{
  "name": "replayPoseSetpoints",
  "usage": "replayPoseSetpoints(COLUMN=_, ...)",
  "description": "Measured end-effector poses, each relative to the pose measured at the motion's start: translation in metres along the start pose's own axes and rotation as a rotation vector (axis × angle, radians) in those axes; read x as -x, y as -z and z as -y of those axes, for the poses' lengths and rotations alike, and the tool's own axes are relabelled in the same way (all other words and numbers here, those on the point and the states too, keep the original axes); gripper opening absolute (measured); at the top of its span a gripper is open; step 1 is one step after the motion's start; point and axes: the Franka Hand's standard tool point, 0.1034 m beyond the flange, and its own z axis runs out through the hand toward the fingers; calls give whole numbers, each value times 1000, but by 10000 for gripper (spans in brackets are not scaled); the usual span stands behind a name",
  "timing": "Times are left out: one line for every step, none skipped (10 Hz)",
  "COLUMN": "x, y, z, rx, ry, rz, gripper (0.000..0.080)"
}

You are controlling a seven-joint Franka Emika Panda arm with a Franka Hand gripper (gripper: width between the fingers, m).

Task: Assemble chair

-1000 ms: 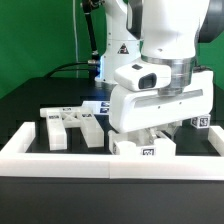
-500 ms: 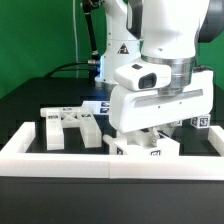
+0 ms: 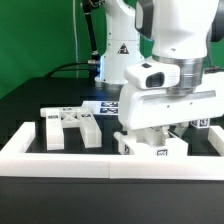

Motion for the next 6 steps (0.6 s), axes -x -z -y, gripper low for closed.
replayPoseSetpoints(x=-11, y=0, z=8, rx=1, ry=-53, rz=-10, gripper=34)
replayPoseSetpoints(x=-23, y=1, z=16, rx=2, ry=-96, rz=-16, gripper=34)
replayPoseSetpoints(x=-31, y=4, z=19, rx=1, ry=-122, rz=-24, gripper=34)
replayPoseSetpoints(x=-36, y=8, z=21, rx=-4, ry=-161, rz=-26, gripper=34)
replayPoseSetpoints(x=-39, y=11, z=24, rx=-6, ry=-183, rz=-28, gripper=34)
replayPoseSetpoints(x=-44, y=11, z=28, rx=-7, ry=-204, rz=-24, gripper=34)
